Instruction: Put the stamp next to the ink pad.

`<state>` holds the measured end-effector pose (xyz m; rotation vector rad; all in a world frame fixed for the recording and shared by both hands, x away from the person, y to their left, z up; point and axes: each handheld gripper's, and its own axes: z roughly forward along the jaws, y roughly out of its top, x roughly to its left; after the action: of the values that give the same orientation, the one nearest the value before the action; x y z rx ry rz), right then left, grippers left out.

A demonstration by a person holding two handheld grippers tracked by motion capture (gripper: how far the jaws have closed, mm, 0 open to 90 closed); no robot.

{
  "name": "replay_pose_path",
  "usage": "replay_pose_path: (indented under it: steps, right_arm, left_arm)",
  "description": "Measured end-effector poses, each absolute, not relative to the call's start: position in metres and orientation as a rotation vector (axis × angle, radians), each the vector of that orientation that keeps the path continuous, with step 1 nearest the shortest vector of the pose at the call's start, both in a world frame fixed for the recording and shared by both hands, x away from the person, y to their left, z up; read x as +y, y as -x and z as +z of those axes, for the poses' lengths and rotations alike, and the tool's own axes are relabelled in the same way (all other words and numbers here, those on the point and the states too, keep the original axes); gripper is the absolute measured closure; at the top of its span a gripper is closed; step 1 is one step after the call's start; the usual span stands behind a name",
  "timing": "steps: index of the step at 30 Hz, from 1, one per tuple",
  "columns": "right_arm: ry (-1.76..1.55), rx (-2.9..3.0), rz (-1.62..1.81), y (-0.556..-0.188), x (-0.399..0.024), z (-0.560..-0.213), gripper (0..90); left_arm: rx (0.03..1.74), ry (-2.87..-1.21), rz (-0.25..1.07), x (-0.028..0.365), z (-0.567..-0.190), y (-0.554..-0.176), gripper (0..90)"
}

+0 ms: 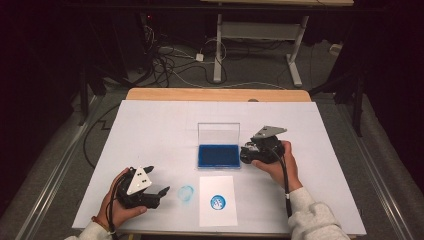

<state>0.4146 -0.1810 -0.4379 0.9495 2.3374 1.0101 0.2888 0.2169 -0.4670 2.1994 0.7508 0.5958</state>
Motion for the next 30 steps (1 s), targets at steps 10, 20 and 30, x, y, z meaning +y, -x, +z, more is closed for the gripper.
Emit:
replay_pose_path:
  steps: [10,20,30]
  right_arm:
    - [-0.957,2.286,1.083,-0.413,-0.184,-0.429,42.1]
    - [-0.931,2.265,1.126,-0.410,-0.183,-0.423,36.6]
    - [-0.930,2.184,1.121,-0.406,-0.180,-0.414,22.9]
  left_arm:
    - [0.748,-2.201,0.592,0.217,-0.467,-0.289,16.9]
    - [0.745,-2.209,0.593,0.216,-0.468,-0.289,16.9]
    - [0.744,-2.214,0.591,0.216,-0.468,-0.289,16.9]
